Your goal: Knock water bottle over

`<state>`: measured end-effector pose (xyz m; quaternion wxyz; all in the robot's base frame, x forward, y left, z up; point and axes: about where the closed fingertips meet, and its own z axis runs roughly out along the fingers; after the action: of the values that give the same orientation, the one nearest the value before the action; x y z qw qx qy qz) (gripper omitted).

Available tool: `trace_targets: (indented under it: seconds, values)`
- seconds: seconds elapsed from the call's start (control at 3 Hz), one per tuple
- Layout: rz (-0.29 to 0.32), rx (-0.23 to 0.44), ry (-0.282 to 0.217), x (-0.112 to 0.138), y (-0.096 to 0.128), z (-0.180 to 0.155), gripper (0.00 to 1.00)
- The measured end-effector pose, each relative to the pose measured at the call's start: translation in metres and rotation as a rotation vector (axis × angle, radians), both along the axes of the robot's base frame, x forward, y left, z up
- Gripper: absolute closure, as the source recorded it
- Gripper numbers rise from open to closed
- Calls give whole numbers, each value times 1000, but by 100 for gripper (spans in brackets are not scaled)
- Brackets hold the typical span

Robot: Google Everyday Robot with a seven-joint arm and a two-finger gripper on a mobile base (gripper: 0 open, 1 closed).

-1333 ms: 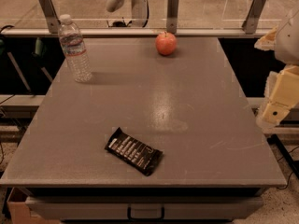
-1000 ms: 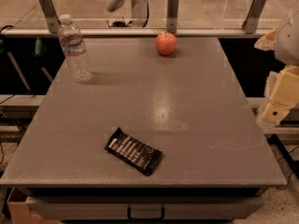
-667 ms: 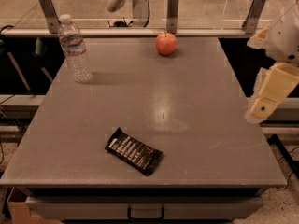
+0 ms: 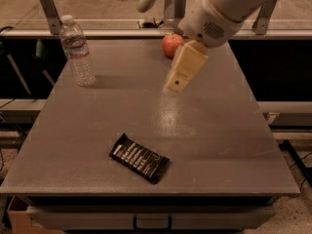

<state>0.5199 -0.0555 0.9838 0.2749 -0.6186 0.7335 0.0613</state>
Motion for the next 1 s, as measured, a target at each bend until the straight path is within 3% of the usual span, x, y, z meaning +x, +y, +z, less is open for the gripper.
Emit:
trace_targets:
  seconds: [0.33,0.67,1.0]
  values:
    - [61,122,-28,29,84,14,0]
    - [61,122,-28,29,84,14,0]
    - [36,191,-24,43,87,7,0]
